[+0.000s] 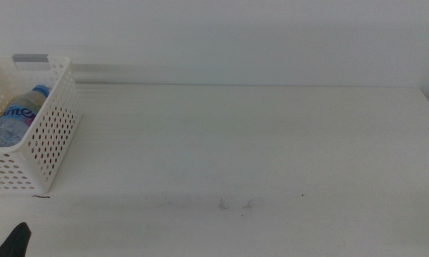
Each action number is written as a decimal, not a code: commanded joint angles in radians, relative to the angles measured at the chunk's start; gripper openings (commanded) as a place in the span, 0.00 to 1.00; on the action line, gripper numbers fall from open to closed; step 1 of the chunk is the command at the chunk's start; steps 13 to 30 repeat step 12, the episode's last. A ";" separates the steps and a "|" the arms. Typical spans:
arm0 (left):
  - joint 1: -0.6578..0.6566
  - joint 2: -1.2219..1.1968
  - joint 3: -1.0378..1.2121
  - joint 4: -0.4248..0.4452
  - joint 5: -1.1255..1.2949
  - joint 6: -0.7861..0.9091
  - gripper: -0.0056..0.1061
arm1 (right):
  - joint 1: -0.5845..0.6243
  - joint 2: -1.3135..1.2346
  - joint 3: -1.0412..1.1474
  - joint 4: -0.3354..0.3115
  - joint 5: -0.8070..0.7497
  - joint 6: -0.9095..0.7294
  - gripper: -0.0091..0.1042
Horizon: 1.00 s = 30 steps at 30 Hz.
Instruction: Use arms to grab the bottles and put them into the dustbin to the left of the table.
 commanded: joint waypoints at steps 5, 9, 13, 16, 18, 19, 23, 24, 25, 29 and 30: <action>-0.029 -0.003 0.001 -0.002 -0.009 -0.001 0.89 | -0.008 -0.005 0.004 -0.002 -0.002 -0.003 0.80; -0.041 -0.003 0.001 -0.002 -0.009 -0.001 0.89 | -0.008 -0.005 0.004 -0.002 -0.002 -0.003 0.80; -0.044 -0.003 0.001 -0.002 -0.009 -0.001 0.89 | -0.008 -0.005 0.004 -0.002 -0.002 -0.003 0.80; -0.044 -0.003 0.001 -0.002 -0.009 -0.001 0.89 | -0.008 -0.005 0.004 -0.002 -0.002 -0.003 0.80; -0.044 -0.003 0.001 -0.002 -0.009 -0.001 0.89 | -0.008 -0.005 0.004 -0.002 -0.002 -0.003 0.80; -0.044 -0.003 0.001 -0.002 -0.009 -0.001 0.89 | -0.008 -0.005 0.004 -0.002 -0.002 -0.003 0.80; -0.044 -0.003 0.001 -0.002 -0.009 -0.001 0.89 | -0.008 -0.005 0.004 -0.002 -0.002 -0.003 0.80; -0.044 -0.003 0.001 -0.002 -0.009 -0.001 0.89 | -0.008 -0.005 0.004 -0.002 -0.002 -0.003 0.80; -0.044 -0.003 0.001 -0.002 -0.009 -0.001 0.89 | -0.008 -0.005 0.004 -0.002 -0.002 -0.003 0.80; -0.044 -0.003 0.001 -0.002 -0.009 -0.001 0.89 | -0.008 -0.005 0.004 -0.002 -0.002 -0.003 0.80; -0.044 -0.003 0.001 -0.002 -0.009 -0.001 0.89 | -0.008 -0.005 0.004 -0.002 -0.002 -0.003 0.80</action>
